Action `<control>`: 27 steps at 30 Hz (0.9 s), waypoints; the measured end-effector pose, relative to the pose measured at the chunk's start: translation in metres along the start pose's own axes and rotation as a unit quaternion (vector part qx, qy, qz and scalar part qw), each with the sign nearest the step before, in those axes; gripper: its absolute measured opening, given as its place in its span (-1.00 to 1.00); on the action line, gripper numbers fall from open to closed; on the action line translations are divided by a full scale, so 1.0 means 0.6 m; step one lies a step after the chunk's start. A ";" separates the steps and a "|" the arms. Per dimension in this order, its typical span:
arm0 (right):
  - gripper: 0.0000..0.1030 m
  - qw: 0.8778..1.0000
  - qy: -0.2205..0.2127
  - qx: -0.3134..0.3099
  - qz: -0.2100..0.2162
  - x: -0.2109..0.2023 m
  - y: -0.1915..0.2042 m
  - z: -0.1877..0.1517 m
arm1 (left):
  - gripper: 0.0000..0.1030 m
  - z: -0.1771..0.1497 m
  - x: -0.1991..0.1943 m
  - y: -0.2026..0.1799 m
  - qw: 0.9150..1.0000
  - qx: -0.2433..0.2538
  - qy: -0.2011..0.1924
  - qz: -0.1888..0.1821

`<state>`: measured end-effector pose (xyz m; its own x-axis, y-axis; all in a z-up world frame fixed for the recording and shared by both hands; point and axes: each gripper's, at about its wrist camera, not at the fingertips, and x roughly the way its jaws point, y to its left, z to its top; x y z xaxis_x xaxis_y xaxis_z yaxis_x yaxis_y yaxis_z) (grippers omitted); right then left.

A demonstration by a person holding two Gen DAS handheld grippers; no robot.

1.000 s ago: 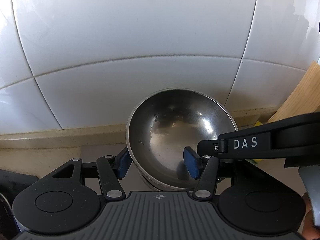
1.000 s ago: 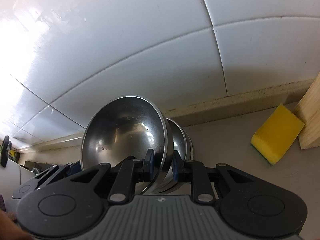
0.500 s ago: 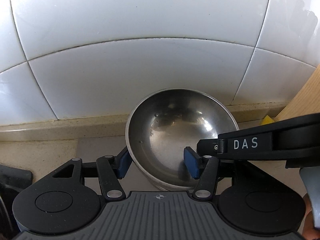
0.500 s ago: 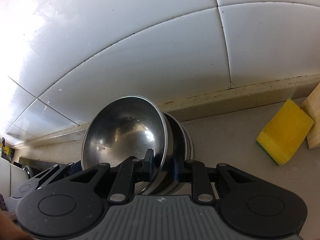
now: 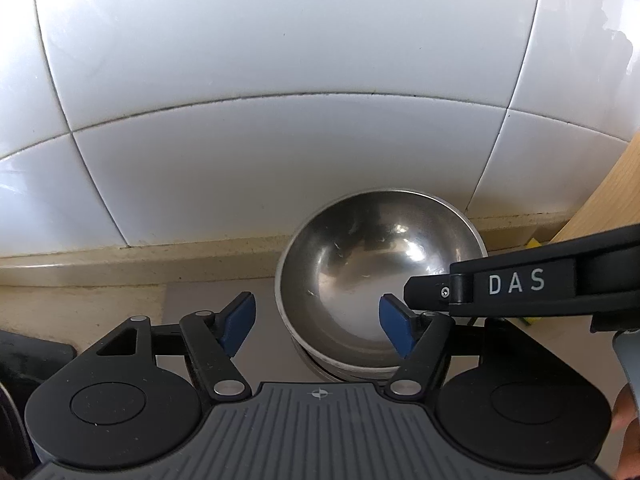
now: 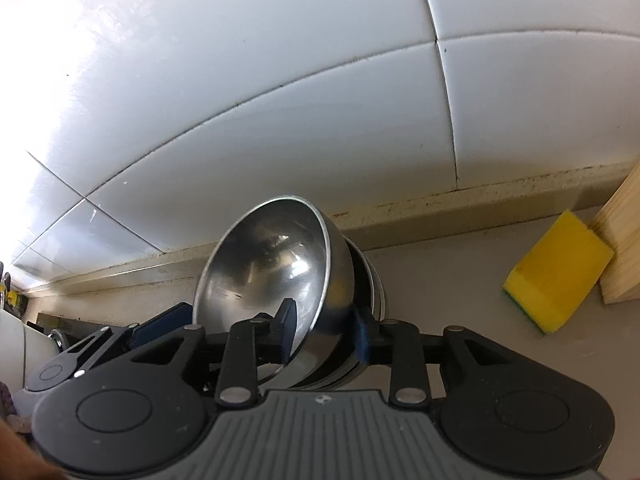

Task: Organize plates and bowls
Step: 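Lift the steel bowl with both grippers and carry it over the bowl stack, then lower the held bowl into the bowl stack and open both grippers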

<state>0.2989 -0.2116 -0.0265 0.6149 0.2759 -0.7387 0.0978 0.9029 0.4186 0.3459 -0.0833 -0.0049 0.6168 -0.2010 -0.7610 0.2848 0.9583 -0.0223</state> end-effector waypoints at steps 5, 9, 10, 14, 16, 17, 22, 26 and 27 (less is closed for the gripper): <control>-0.60 1.000 -0.008 -0.007 -0.018 -0.014 0.007 -0.001 | 0.36 0.002 -0.007 0.000 1.000 0.001 -0.005 0.000; -0.61 1.000 -0.011 -0.003 -0.015 -0.024 0.006 -0.003 | 0.36 0.002 -0.013 -0.006 1.000 0.007 -0.007 0.001; -0.61 1.000 -0.013 -0.004 -0.016 -0.026 0.007 -0.003 | 0.37 0.003 -0.016 -0.007 1.000 0.007 -0.008 0.001; -0.61 1.000 -0.016 -0.005 -0.018 -0.036 0.010 -0.007 | 0.39 0.004 -0.024 -0.010 1.000 0.009 -0.014 0.006; -0.61 1.000 -0.018 -0.003 -0.019 -0.034 0.003 -0.005 | 0.41 0.004 -0.029 -0.009 1.000 0.008 -0.017 0.008; -0.61 1.000 -0.019 -0.002 -0.018 -0.035 0.002 -0.005 | 0.42 0.004 -0.031 -0.008 1.000 0.007 -0.019 0.009; -0.60 1.000 -0.021 0.000 -0.018 -0.020 0.008 -0.008 | 0.43 0.003 -0.037 -0.008 1.000 0.009 -0.021 0.011; -0.60 1.000 -0.023 -0.001 -0.019 -0.017 0.010 -0.011 | 0.43 0.002 -0.040 -0.007 1.000 0.011 -0.021 0.012; -0.60 1.000 -0.023 -0.001 -0.019 -0.016 0.010 -0.011 | 0.43 0.002 -0.041 -0.007 1.000 0.010 -0.022 0.012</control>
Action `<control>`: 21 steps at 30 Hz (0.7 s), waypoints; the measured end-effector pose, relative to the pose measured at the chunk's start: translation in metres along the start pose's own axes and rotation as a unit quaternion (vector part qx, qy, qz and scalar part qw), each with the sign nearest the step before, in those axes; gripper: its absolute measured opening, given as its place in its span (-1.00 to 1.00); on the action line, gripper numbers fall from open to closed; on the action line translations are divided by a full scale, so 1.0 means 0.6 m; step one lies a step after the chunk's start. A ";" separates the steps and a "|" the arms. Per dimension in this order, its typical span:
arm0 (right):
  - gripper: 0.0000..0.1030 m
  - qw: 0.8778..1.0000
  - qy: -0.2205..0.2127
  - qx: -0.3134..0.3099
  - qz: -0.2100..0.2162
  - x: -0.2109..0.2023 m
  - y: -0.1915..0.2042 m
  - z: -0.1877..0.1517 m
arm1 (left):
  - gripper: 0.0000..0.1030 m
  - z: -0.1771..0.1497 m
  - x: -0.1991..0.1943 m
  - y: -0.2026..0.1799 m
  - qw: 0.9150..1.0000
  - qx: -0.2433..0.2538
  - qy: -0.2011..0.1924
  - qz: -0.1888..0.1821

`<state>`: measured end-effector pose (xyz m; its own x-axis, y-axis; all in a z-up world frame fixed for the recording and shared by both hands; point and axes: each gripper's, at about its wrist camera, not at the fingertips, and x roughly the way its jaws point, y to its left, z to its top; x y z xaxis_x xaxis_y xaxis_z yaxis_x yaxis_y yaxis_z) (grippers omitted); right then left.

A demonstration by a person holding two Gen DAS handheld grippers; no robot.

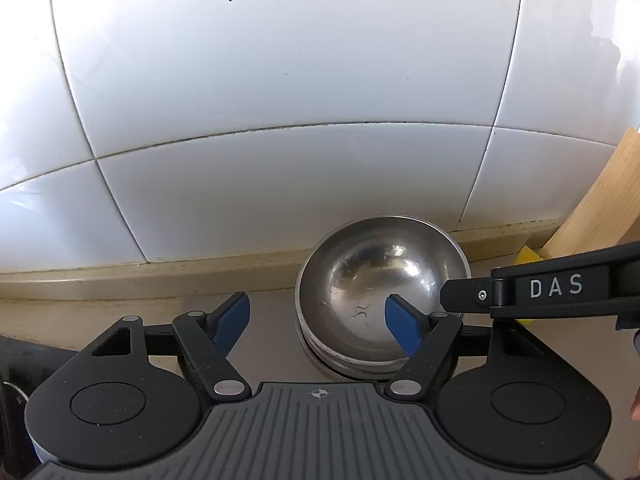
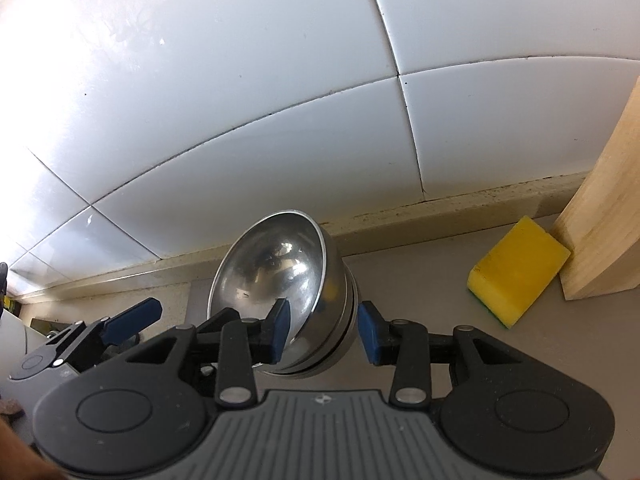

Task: Organize plates and bowls
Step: 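Lower the held bowl into the bowl stack and open both grippers, then close both grippers on the rim of the three nested steel bowls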

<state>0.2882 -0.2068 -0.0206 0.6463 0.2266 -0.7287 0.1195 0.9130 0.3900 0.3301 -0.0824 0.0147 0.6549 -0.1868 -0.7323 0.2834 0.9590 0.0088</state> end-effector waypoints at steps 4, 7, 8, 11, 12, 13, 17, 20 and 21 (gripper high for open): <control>-0.61 1.000 -0.003 0.001 -0.001 -0.004 -0.004 -0.001 | 0.46 0.000 -0.007 0.002 1.000 0.000 -0.004 0.002; -0.60 1.000 -0.006 0.001 -0.002 -0.006 -0.004 -0.002 | 0.51 0.002 -0.013 0.004 1.000 0.000 -0.009 0.004; -0.60 1.000 -0.007 0.002 -0.003 -0.007 -0.004 -0.001 | 0.51 0.002 -0.014 0.005 1.000 0.001 -0.010 0.005; -0.60 1.000 -0.009 0.005 -0.005 -0.006 -0.005 -0.002 | 0.52 0.005 -0.019 0.007 1.000 0.000 -0.013 0.007; -0.60 1.000 -0.008 0.003 -0.005 -0.004 -0.005 -0.002 | 0.53 0.005 -0.021 0.009 1.000 0.000 -0.015 0.009; -0.60 1.000 -0.008 0.004 -0.007 -0.003 -0.005 -0.003 | 0.55 0.005 -0.021 0.010 1.000 0.001 -0.016 0.012; -0.52 1.000 -0.008 0.009 -0.017 0.004 -0.012 -0.002 | 0.56 0.006 -0.007 0.023 1.000 -0.008 -0.009 0.019; -0.36 1.000 -0.002 0.019 -0.018 0.013 -0.021 0.004 | 0.56 0.006 0.010 0.034 1.000 -0.021 0.004 0.018; -0.36 1.000 -0.001 0.019 -0.018 0.018 -0.022 0.006 | 0.56 0.005 0.016 0.037 1.000 -0.025 0.009 0.015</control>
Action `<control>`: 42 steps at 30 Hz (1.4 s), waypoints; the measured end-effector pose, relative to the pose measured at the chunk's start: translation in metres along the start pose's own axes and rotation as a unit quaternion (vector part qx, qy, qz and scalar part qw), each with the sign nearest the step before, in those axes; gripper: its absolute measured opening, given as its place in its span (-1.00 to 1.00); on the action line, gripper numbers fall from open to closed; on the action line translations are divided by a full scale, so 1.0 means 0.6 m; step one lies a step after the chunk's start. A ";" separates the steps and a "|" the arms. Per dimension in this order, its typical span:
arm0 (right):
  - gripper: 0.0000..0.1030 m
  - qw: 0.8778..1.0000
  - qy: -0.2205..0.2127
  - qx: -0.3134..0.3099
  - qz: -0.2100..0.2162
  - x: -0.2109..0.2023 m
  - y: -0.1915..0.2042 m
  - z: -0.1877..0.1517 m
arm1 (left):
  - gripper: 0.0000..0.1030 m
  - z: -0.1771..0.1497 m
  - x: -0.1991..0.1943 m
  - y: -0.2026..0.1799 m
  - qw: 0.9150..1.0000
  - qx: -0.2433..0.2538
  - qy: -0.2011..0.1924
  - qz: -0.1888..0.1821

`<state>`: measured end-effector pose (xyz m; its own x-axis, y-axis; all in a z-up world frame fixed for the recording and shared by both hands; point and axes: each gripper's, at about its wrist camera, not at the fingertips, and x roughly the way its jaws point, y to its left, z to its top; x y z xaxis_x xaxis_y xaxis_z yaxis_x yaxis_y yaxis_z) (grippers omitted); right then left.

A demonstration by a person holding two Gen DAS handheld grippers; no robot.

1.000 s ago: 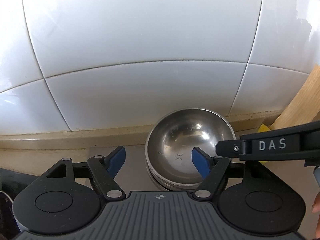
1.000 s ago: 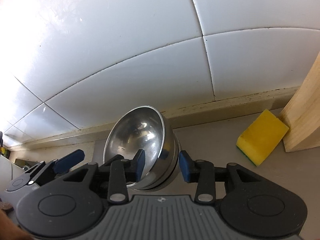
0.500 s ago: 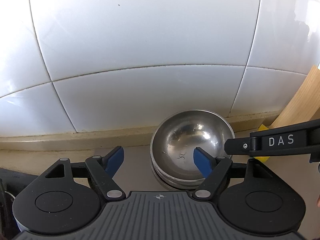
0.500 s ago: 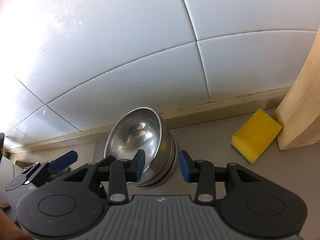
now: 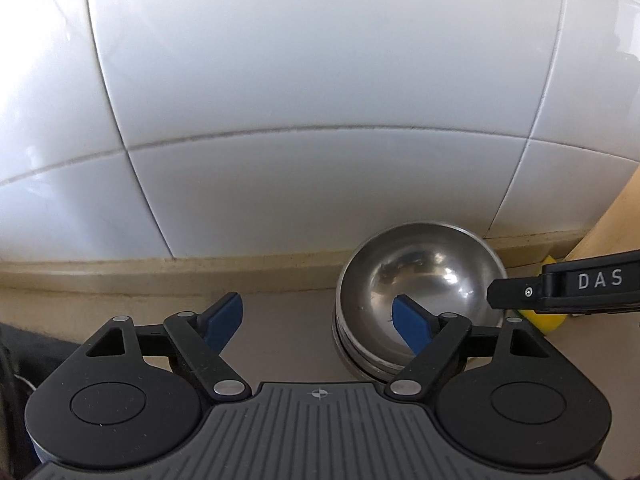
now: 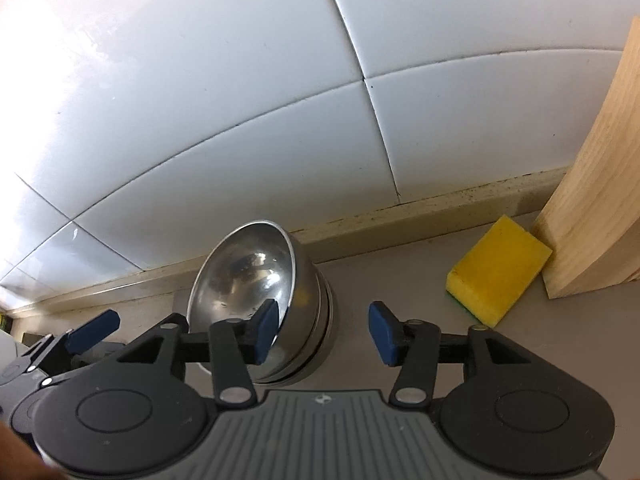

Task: Organize plates and bowls
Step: 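Close both grippers on the rim of the three nested steel bowls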

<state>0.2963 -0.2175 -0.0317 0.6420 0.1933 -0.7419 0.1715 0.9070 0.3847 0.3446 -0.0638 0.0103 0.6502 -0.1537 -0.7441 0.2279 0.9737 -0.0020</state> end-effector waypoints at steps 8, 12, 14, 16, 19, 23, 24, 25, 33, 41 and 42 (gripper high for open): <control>-0.35 0.999 0.023 0.013 0.018 0.046 -0.006 0.006 | 0.56 -0.002 0.031 0.006 1.000 -0.010 0.015 -0.008; -0.35 0.998 0.039 0.029 0.030 0.072 -0.014 0.005 | 0.56 -0.006 0.046 0.004 0.999 -0.013 0.027 -0.015; -0.35 0.999 0.039 0.026 0.027 0.083 -0.016 0.007 | 0.56 -0.009 0.055 0.004 0.999 -0.013 0.033 -0.014; -0.35 0.998 0.043 0.026 0.026 0.092 -0.017 0.009 | 0.56 -0.012 0.067 0.003 0.999 -0.013 0.042 -0.017; -0.35 0.998 0.049 0.032 0.029 0.106 -0.021 0.011 | 0.57 -0.017 0.080 0.002 0.998 -0.012 0.053 -0.022; -0.34 0.997 0.059 0.038 0.040 0.117 -0.021 0.013 | 0.64 -0.019 0.089 0.004 0.998 -0.016 0.055 -0.025; -0.34 0.996 0.061 0.041 0.043 0.120 -0.023 0.014 | 0.67 -0.019 0.089 0.003 0.998 -0.013 0.054 -0.021; -0.33 0.996 0.062 0.041 0.045 0.121 -0.023 0.015 | 0.70 -0.020 0.089 0.001 0.998 -0.011 0.053 -0.018; -0.23 0.996 0.064 0.037 0.046 0.129 -0.020 0.016 | 0.72 -0.018 0.092 -0.001 0.998 -0.013 0.051 -0.020; -0.11 0.996 0.065 0.038 0.054 0.130 -0.036 0.017 | 0.90 -0.026 0.102 -0.002 0.999 -0.010 0.040 -0.011; -0.11 0.996 0.065 0.038 0.055 0.128 -0.039 0.018 | 0.90 -0.026 0.102 -0.002 0.999 -0.010 0.039 -0.012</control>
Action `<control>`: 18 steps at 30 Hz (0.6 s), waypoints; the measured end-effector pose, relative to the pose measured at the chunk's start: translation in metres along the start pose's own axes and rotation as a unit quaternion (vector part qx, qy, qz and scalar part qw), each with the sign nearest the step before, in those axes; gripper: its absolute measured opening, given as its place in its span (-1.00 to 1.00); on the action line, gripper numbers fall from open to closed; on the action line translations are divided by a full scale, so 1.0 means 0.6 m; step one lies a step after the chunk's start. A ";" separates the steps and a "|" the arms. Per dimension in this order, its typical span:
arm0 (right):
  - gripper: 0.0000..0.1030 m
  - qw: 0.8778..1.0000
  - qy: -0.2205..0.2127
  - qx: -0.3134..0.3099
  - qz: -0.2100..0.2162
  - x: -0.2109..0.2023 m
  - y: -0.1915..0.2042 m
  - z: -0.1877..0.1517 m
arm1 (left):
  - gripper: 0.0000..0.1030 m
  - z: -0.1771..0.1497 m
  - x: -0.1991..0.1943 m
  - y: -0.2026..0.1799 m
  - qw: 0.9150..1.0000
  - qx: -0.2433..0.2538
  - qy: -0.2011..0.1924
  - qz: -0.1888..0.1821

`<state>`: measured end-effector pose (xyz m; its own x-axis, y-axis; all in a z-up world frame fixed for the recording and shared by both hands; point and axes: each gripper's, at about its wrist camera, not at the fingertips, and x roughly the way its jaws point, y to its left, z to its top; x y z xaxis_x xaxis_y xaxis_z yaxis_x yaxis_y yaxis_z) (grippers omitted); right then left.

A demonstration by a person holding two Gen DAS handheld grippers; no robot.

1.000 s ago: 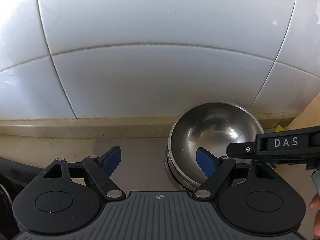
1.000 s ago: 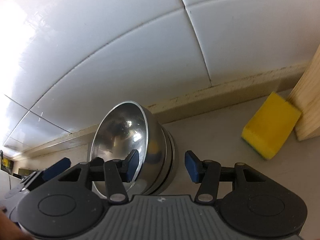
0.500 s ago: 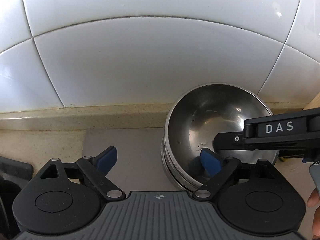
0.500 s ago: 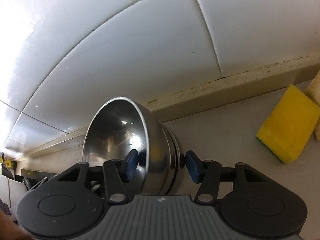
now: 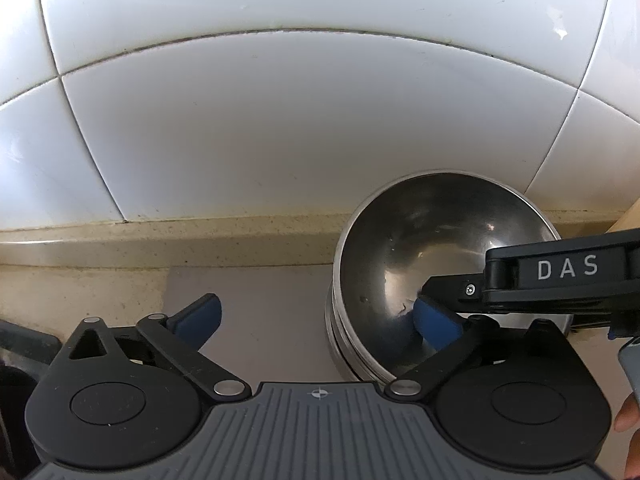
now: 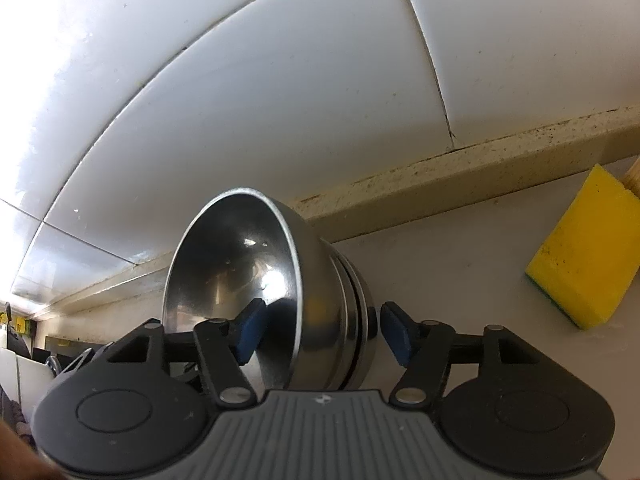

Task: Organize plates and bowls
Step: 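Close both grippers on the rim of the three nested steel bowls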

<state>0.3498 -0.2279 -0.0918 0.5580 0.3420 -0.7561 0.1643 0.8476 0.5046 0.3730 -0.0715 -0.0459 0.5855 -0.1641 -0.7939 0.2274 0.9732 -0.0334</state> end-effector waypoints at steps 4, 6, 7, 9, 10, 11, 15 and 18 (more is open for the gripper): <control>-0.11 1.000 0.000 0.003 -0.001 -0.003 -0.004 0.000 | 0.90 -0.003 0.003 0.001 1.000 0.001 -0.002 0.000; -0.11 1.000 -0.004 -0.006 -0.003 -0.003 -0.002 -0.001 | 0.90 -0.002 0.002 0.003 1.000 0.001 -0.003 0.001; -0.11 1.000 -0.005 -0.010 -0.006 -0.004 -0.001 -0.002 | 0.90 -0.003 0.003 0.003 1.000 0.002 -0.004 0.001; -0.11 1.000 -0.007 -0.015 -0.010 -0.006 0.001 -0.004 | 0.90 -0.004 0.003 0.003 1.000 0.003 -0.003 0.001; -0.11 1.000 -0.007 -0.015 -0.010 -0.006 0.003 -0.005 | 0.90 -0.004 -0.001 0.000 1.000 0.004 -0.004 0.001; -0.11 1.000 -0.005 -0.012 -0.008 -0.006 0.001 -0.005 | 0.90 -0.004 -0.001 0.000 1.000 0.003 -0.003 0.001; -0.05 1.000 -0.001 -0.008 -0.004 -0.008 -0.004 -0.003 | 0.90 -0.003 -0.003 -0.002 1.000 0.005 -0.001 0.000; 0.02 1.000 0.001 -0.007 -0.007 -0.004 -0.009 0.002 | 0.90 0.000 -0.001 -0.001 1.000 0.002 0.001 -0.002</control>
<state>0.3485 -0.2339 -0.0927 0.5544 0.3314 -0.7634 0.1602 0.8576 0.4887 0.3726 -0.0717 -0.0452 0.5834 -0.1678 -0.7947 0.2334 0.9718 -0.0338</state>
